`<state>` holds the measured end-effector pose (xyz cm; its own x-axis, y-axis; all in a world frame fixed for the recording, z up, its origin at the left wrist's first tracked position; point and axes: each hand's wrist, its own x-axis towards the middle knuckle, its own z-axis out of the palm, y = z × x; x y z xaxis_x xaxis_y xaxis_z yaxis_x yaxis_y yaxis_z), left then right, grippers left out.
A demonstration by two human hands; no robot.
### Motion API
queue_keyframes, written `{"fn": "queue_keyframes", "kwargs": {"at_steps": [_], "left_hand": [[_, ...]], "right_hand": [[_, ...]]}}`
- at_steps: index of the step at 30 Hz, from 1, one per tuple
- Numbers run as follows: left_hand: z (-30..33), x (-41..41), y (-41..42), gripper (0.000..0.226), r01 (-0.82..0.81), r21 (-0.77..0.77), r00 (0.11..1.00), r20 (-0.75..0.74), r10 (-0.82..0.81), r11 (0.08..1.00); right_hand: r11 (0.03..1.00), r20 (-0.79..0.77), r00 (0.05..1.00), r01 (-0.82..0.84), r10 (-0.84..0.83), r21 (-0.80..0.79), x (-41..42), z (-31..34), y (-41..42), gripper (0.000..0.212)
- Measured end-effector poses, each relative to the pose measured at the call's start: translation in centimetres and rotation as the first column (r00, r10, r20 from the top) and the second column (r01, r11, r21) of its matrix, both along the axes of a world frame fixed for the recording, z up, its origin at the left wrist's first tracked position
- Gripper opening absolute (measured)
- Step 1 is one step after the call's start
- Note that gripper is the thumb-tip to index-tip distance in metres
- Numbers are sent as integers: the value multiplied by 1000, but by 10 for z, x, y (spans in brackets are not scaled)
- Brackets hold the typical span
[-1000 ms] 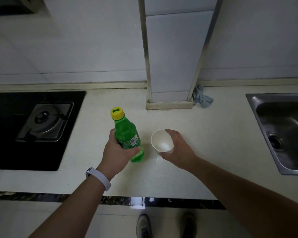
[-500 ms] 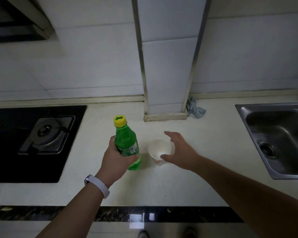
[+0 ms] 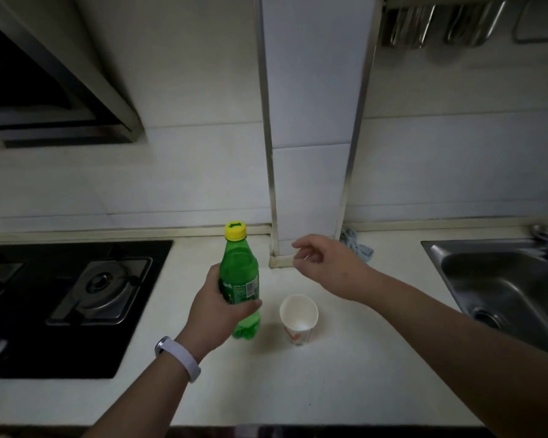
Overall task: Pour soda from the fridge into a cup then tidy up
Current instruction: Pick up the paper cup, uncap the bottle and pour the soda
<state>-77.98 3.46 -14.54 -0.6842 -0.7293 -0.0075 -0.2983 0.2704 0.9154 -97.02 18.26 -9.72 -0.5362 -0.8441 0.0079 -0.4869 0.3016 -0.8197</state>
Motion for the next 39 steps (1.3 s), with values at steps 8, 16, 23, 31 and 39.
{"fn": "queue_keyframes", "kwargs": {"at_steps": [8, 16, 23, 31, 39], "left_hand": [[14, 5, 4, 65, 100, -86, 995, 16, -99, 991], [10, 13, 9, 66, 129, -181, 988, 104, -111, 975], [2, 18, 15, 59, 154, -282, 976, 192, -102, 947], [-12, 23, 15, 62, 212, -358, 959, 257, -122, 909], [-19, 25, 16, 69, 302, -221, 943, 214, -256, 927]], "right_hand": [[988, 17, 999, -32, 35, -153, 21, 50, -15, 5], [1000, -216, 976, 12, -16, -20, 41, 55, -17, 35], [986, -356, 933, 105, -53, 128, 52, 50, -21, 54], [958, -431, 901, 162, -47, 235, 61, 39, -29, 62], [974, -437, 899, 112, -14, 199, 65, 34, -32, 57]]}}
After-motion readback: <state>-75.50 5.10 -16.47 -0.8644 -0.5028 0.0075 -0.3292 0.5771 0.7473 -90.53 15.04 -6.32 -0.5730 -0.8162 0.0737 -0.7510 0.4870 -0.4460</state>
